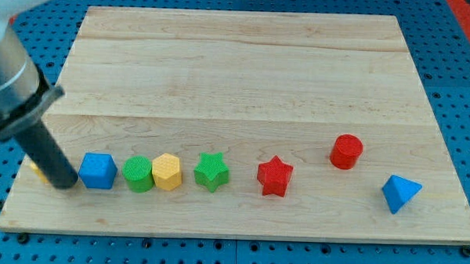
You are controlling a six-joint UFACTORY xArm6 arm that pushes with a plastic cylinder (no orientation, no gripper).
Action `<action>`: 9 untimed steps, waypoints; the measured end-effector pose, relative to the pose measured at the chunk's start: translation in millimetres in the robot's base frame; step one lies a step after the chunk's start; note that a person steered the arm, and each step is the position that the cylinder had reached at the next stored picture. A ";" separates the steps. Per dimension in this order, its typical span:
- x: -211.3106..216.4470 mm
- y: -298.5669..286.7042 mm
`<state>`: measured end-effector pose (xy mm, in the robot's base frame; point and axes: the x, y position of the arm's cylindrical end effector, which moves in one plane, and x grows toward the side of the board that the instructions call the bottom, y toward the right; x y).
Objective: Move the cube into the hexagon
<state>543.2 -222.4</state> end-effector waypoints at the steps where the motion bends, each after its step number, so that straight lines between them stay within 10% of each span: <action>1: -36.2 67.4; 3: -33.2 6.4; 9: 23.8 122.8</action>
<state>567.0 -99.6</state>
